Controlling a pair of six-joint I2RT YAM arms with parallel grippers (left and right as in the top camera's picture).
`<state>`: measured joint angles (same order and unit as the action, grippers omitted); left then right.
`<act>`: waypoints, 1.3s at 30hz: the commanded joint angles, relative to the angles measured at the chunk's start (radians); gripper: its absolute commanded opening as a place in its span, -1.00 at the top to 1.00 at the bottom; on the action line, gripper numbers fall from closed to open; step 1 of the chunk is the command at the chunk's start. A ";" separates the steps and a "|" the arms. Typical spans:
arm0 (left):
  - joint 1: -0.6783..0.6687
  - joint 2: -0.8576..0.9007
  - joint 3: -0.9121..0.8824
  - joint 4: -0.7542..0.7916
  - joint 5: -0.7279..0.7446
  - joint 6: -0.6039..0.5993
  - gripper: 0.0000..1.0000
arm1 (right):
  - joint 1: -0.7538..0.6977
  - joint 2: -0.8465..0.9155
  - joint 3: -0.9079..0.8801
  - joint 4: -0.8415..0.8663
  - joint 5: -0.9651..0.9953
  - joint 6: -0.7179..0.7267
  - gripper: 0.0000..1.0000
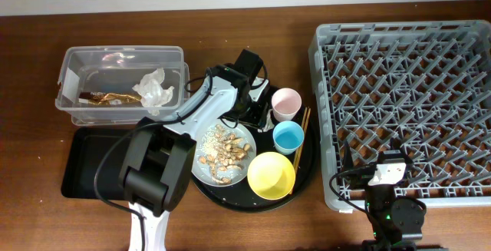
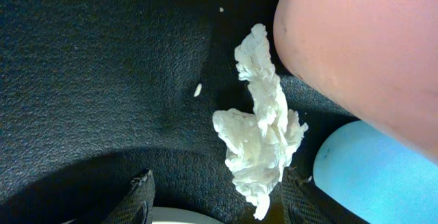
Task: Sort waste into correct bins and load items into the dishwasher rack
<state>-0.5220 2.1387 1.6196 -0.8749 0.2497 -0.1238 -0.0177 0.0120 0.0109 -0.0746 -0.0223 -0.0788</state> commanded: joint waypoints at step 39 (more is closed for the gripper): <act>0.780 -0.212 0.270 -0.280 -0.083 -0.227 -0.99 | 0.005 -0.006 -0.005 -0.005 0.008 0.004 -0.97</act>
<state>0.2062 1.9446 1.8812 -1.1198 0.1410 -0.3229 -0.0177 0.0113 0.0109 -0.0746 -0.0223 -0.0788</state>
